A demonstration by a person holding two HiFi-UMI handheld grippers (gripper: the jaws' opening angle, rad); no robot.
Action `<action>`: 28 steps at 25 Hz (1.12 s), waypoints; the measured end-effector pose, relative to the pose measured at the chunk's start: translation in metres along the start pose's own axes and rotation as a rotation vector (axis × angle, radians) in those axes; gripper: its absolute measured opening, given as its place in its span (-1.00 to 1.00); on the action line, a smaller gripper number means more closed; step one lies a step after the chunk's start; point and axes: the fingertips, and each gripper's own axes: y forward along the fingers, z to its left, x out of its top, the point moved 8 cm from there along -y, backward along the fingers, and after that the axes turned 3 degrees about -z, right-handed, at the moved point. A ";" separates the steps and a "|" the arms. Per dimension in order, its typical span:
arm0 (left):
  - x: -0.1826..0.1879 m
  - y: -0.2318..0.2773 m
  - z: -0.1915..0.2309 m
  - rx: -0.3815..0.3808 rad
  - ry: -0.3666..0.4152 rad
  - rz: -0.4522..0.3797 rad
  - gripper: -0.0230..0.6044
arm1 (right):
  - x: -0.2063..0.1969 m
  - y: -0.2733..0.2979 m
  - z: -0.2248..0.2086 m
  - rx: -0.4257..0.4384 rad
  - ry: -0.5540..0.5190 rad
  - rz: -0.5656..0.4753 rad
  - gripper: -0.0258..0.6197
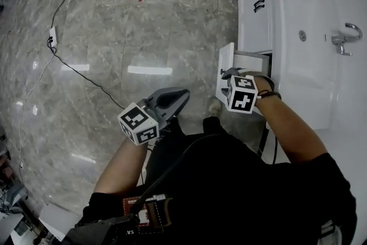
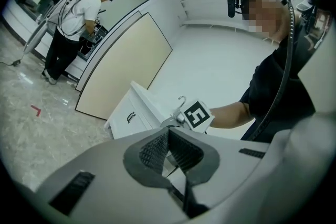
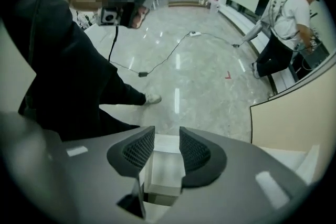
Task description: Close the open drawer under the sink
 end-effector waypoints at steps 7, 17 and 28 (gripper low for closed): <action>-0.037 -0.001 0.020 -0.008 -0.052 0.047 -0.93 | -0.009 0.085 -0.009 0.068 -0.060 0.239 -0.44; -0.069 0.009 0.049 -0.019 -0.125 0.074 -0.93 | -0.021 0.186 -0.038 0.048 -0.162 0.458 -0.44; -0.094 0.006 0.071 0.009 -0.174 0.078 -0.93 | -0.054 0.261 -0.064 0.045 -0.257 0.751 -0.44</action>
